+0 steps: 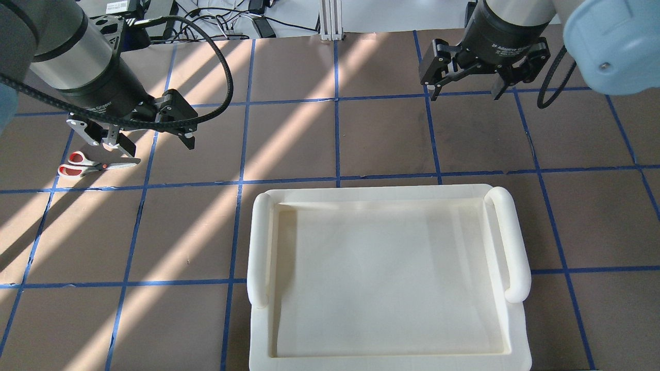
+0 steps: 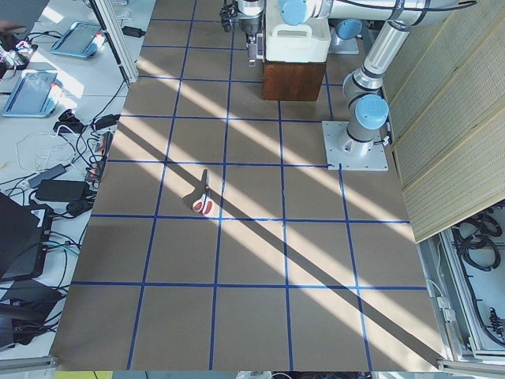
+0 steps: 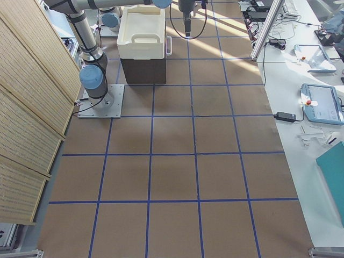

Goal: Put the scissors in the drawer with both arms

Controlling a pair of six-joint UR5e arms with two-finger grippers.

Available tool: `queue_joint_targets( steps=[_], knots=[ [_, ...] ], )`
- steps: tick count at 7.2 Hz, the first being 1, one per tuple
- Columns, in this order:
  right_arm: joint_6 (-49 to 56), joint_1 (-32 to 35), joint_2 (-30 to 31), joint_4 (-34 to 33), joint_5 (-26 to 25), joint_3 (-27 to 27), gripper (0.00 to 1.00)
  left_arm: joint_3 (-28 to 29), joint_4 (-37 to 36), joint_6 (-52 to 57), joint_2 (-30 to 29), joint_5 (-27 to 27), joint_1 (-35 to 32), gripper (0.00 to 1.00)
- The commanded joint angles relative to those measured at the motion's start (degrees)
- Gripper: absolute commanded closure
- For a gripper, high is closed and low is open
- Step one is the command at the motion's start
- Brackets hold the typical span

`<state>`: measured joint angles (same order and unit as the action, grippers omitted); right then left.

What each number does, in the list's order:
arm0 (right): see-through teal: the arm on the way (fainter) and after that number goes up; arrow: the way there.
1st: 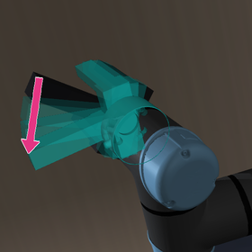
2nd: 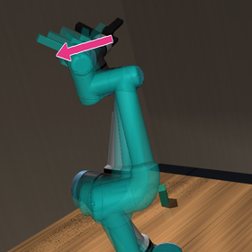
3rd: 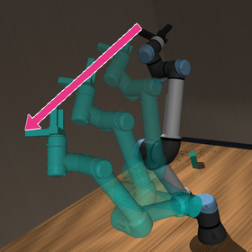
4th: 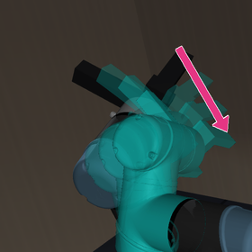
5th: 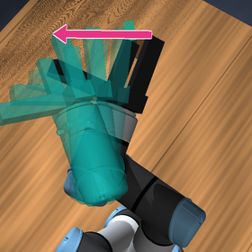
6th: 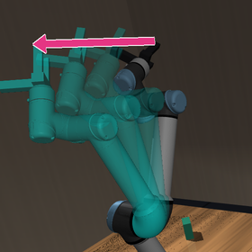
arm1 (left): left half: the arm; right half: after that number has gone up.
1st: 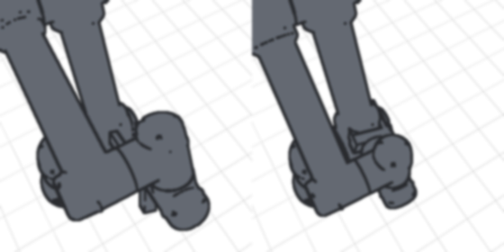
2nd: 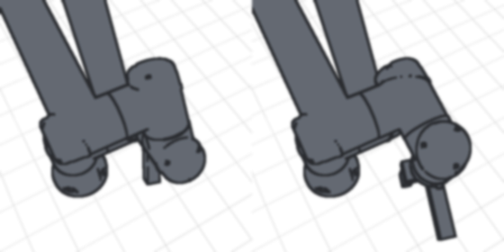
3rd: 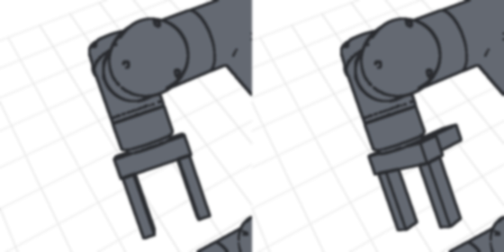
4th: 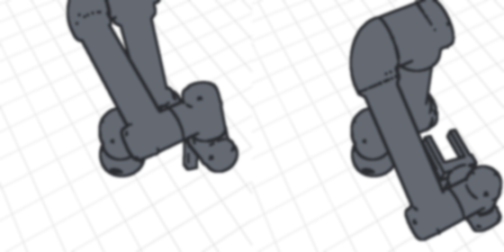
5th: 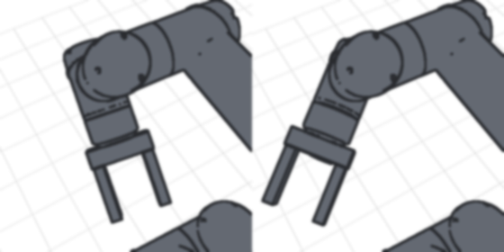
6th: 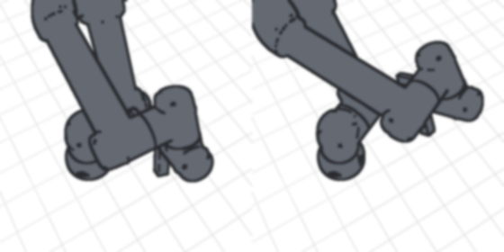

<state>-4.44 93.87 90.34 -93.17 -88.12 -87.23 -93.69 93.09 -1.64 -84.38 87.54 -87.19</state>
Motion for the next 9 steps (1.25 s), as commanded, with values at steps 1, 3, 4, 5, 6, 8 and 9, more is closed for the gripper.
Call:
queue_joint_targets(
  steps=[1, 3, 4, 5, 6, 8, 9],
  knots=[
    [0.0, 0.0, -0.1, 0.0, 0.0, 0.0, 0.0, 0.0, 0.0, 0.1, 0.0, 0.0, 0.0, 0.0],
    [0.0, 0.0, -0.1, 0.1, 0.4, 0.0, 0.0, 0.0, 0.0, 0.8, -0.1, 0.2, 0.1, 0.0],
    [0.0, 0.0, -0.1, 0.3, 0.4, -0.1, 0.0, 0.1, 0.1, 1.3, -0.2, 0.2, 0.2, 0.0],
    [0.0, 0.0, -0.1, 0.4, 0.5, -0.3, 0.0, 0.1, 0.1, 1.4, -0.2, 0.3, 0.3, 0.0],
    [0.0, 0.0, -0.2, 0.4, 0.4, -0.6, 0.0, 0.2, 0.0, 1.4, -0.3, 1.8, 0.3, 0.0],
    [0.0, 0.0, -2.3, 1.0, 1.8, -0.7, 0.0, 0.4, 0.0, 5.3, -0.4, 2.1, 2.0, 0.0],
    [2.5, 0.2, -3.8, 0.9, 5.7, -0.7, 0.0, 0.7, 0.1, 13.9, -1.0, 2.1, 6.1, 0.0]
  ],
)
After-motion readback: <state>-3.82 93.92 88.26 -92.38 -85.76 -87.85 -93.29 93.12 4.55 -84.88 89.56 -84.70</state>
